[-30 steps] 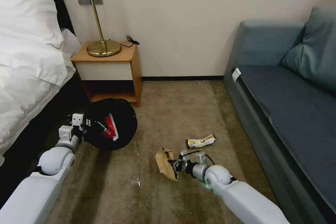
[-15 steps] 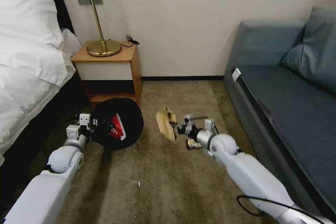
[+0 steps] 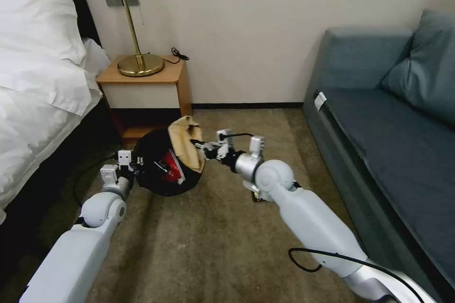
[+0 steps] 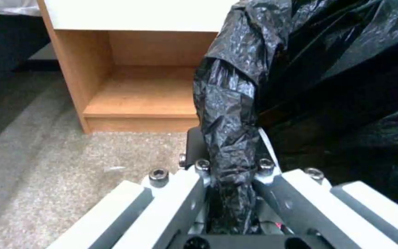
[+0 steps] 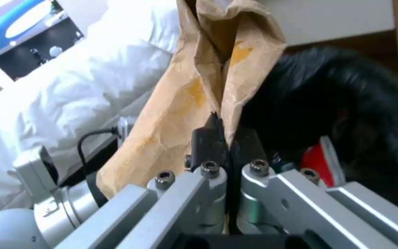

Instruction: Pick up the trash bin, then pick up the garbage on the floor and place it into the trash bin.

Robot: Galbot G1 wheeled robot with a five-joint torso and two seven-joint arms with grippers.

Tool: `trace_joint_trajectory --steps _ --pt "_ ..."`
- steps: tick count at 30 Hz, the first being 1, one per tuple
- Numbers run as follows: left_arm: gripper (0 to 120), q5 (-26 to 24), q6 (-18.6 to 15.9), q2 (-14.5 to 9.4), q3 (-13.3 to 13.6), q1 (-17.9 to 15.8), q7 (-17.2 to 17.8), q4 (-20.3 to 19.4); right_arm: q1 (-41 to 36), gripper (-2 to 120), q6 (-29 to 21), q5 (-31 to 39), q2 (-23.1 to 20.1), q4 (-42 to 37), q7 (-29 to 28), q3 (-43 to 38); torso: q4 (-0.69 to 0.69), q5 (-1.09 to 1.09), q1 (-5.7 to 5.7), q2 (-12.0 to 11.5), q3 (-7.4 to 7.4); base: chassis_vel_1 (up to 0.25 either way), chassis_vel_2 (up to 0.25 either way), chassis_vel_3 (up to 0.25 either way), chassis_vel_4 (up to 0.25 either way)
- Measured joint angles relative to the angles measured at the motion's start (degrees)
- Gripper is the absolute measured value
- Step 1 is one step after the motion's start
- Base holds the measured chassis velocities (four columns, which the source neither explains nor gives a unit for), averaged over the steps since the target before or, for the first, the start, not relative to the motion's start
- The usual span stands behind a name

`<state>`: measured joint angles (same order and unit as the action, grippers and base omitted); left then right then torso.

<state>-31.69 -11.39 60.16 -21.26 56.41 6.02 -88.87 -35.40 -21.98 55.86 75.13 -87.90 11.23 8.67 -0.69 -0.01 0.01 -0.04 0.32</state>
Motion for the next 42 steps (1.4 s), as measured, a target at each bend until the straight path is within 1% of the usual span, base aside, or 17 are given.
trace_joint_trajectory --steps 8,12,13,15,16,18,19,20,21,23,24,27,28,30,33,36,42 --pt "1 -0.55 -0.08 -0.28 -0.26 0.59 0.71 -1.36 0.24 1 2.45 -0.67 2.26 4.95 0.08 1.17 0.00 0.01 0.00 0.00 0.00 0.000 0.000 0.000 0.000" --pt "1 -0.74 -0.17 -0.31 -0.35 0.92 1.12 -1.94 0.43 16 2.97 -0.71 3.46 6.31 -0.51 1.32 0.00 0.01 0.00 0.00 0.00 0.000 0.000 0.000 0.000" --pt "1 -0.74 -0.17 -0.31 -0.35 0.92 1.12 -1.94 0.43 16 2.97 -0.71 3.46 6.31 -0.51 1.32 0.00 0.01 0.00 0.00 0.00 0.000 0.000 0.000 0.000" --pt "1 -0.75 -0.18 -0.37 -0.52 1.18 1.24 -2.18 0.38 27 3.11 -0.91 3.60 6.35 -0.58 1.54 0.00 0.01 0.00 0.00 0.00 0.000 0.000 0.000 0.000" --pt "1 -0.75 -0.18 -0.37 -0.52 1.18 1.24 -2.18 0.38 27 3.11 -0.91 3.60 6.35 -0.58 1.54 0.00 0.01 0.00 0.00 0.00 0.000 0.000 0.000 0.000" --pt "1 -0.67 -0.18 -0.45 -0.83 1.58 1.31 -2.42 0.03 37 3.13 -1.00 3.44 6.15 -0.73 1.55 0.00 0.01 0.00 0.00 0.00 0.000 0.000 0.000 0.000" --pt "1 -0.67 -0.18 -0.45 -0.83 1.58 1.31 -2.42 0.03 37 3.13 -1.00 3.44 6.15 -0.73 1.55 0.00 0.01 0.00 0.00 0.00 0.000 0.000 0.000 0.000" --pt "1 -0.60 -0.19 -0.55 -1.06 1.98 1.31 -2.68 -0.31 45 3.13 -1.12 3.07 5.82 -0.81 1.51 0.00 0.01 0.00 0.00 0.00 0.000 0.000 0.000 0.000" --pt "1 -0.60 -0.19 -0.55 -1.06 1.98 1.31 -2.68 -0.31 45 3.13 -1.12 3.07 5.82 -0.81 1.51 0.00 0.01 0.00 0.00 0.00 0.000 0.000 0.000 0.000" --pt "1 -0.56 -0.19 -0.78 -1.32 2.42 1.31 -3.03 -0.77 57 3.13 -1.27 2.69 5.40 -0.84 1.39 -0.01 0.01 0.00 0.00 0.00 0.000 0.000 0.000 0.000" --pt "1 -0.56 -0.19 -0.78 -1.32 2.42 1.31 -3.03 -0.77 57 3.13 -1.27 2.69 5.40 -0.84 1.39 -0.01 0.01 0.00 0.00 0.00 0.000 0.000 0.000 0.000" --pt "1 -0.53 -0.19 -1.01 -1.48 2.59 1.43 -3.28 -1.16 70 3.18 -1.48 2.68 4.96 -1.18 1.13 0.00 0.01 0.00 0.00 0.00 0.000 0.000 0.000 0.000" --pt "1 -0.53 -0.19 -1.01 -1.48 2.59 1.43 -3.28 -1.16 70 3.18 -1.48 2.68 4.96 -1.18 1.13 0.00 0.01 0.00 0.00 0.00 0.000 0.000 0.000 0.000" --pt "1 -0.53 -0.19 -1.16 -1.55 2.62 1.58 -3.44 -1.42 82 3.56 -1.81 2.67 4.61 -1.77 0.83 0.00 0.01 0.00 0.00 0.00 0.000 0.000 0.000 0.000" --pt "1 -0.52 -0.19 -1.57 -1.76 2.70 1.67 -3.60 -1.79 94 3.95 -1.83 1.98 4.00 -2.95 0.30 0.00 0.01 0.00 0.00 0.00 0.000 0.000 0.000 0.000" --pt "1 -0.43 -0.11 -2.00 -2.03 2.80 1.68 -3.60 -1.97 99 4.45 -1.83 1.11 3.92 -4.03 -0.18 0.00 0.01 0.00 0.00 0.00 0.000 0.000 0.000 0.000" --pt "1 0.48 0.37 -3.04 -2.58 2.91 1.44 -3.17 -2.52 100 5.15 -1.97 -0.99 4.55 -6.73 -2.48 0.00 0.01 0.00 0.00 0.00 0.000 0.000 0.000 0.000"
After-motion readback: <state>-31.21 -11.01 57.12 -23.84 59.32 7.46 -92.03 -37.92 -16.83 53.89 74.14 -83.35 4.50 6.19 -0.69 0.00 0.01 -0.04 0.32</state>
